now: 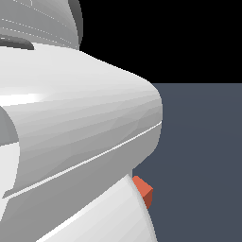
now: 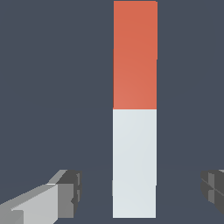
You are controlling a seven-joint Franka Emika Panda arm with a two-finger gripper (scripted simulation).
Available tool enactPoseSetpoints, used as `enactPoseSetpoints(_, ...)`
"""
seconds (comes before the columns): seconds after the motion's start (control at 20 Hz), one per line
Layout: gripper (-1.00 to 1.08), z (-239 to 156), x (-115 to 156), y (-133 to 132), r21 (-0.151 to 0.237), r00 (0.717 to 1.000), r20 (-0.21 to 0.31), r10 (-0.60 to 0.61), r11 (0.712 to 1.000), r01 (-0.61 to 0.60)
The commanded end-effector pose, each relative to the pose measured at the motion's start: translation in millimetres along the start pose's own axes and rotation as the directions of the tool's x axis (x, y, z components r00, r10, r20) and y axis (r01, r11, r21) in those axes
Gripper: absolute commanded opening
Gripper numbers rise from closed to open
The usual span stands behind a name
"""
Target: Insert the peg into the horizontal hole in a box.
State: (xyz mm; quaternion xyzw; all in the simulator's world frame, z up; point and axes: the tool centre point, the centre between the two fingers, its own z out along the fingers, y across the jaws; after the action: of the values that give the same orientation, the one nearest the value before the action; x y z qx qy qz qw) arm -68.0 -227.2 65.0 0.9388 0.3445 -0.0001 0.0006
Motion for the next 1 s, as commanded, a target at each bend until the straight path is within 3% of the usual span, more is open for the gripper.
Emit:
enactPoseSetpoints(0.0, 1.0, 7.6, -0.6, -0.6, 0.001, 1.0, 0.0, 0.001, 1.0, -0.001)
enactPoseSetpoints(0.6, 1.0, 46.7, -1.4, -1.2, 0.001, 1.0, 0.0, 0.006, 1.0, -0.006)
enactPoseSetpoints(0.65, -1.0, 46.7, -1.4, -1.2, 0.001, 1.0, 0.0, 0.006, 1.0, -0.006)
enactPoseSetpoints(0.95, -1.0, 46.7, -1.4, -1.2, 0.001, 1.0, 0.0, 0.006, 1.0, -0.006)
